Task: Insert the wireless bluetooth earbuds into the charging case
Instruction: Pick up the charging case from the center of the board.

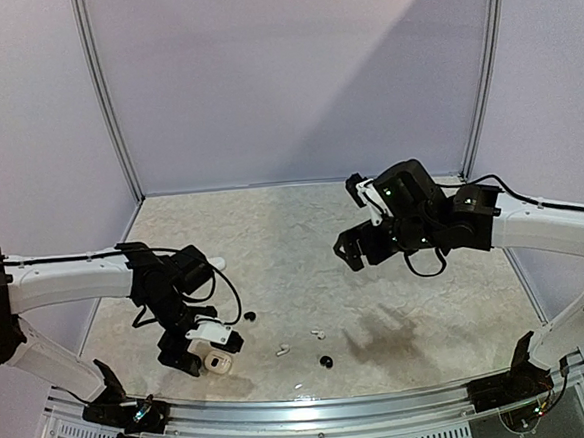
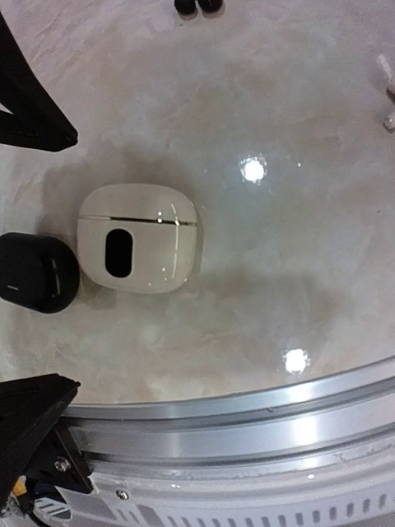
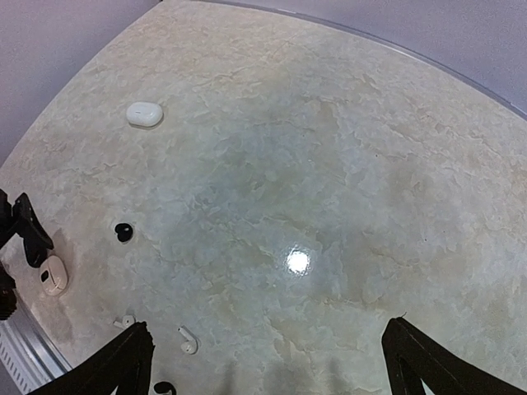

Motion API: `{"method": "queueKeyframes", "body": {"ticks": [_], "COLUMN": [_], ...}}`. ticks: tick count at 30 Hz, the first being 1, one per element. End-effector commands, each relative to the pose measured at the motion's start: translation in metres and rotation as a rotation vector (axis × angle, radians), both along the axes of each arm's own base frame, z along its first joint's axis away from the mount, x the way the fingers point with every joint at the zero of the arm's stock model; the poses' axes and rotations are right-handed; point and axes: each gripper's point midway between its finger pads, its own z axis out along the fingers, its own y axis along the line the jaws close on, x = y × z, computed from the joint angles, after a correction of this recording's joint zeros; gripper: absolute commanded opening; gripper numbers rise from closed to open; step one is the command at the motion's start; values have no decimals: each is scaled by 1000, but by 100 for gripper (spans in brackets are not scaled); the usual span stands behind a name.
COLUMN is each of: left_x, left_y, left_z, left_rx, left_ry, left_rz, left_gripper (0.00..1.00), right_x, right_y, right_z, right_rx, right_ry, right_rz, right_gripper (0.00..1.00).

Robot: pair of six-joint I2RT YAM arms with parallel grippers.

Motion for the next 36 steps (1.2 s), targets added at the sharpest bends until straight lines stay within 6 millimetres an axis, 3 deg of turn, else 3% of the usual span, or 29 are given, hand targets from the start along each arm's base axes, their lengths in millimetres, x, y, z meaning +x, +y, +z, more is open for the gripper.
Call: {"method": "queueKeyframes", "body": {"ticks": [1,9,19,23,27,32,36], "left_x": [0,1,-9,-15,-14,-3,2], "left_y": [-15,-30,-8,-8,-11,-22,-25], "left_z": [-15,-35,-51,-50,-46,-37,-27], "left_rx": [-37,-34,-14,-46,-50,-105,-113], "left_ry": [-33,-68,-114,-102,-93,-151,-167], "left_rz": [-27,-12,-119,-100,-55,-48,-28], "left_gripper": [96,85,81,54,50,27,19], "right_x": [-2,-14,-19,-14,-12,-10,-10], "right_y": [-3,-9,-10,-4,12,27,36], "right_z": [-2,-17,-10,-6,-4,-14,-9], "right_rx": [25,54,77,75,78,63,76], "right_ry": [20,63,67,53,65,83,89], "right_rz": [-33,-60,-61,-52,-13,27,45], "right_gripper": [99,99,99,99,99,99,99]}}
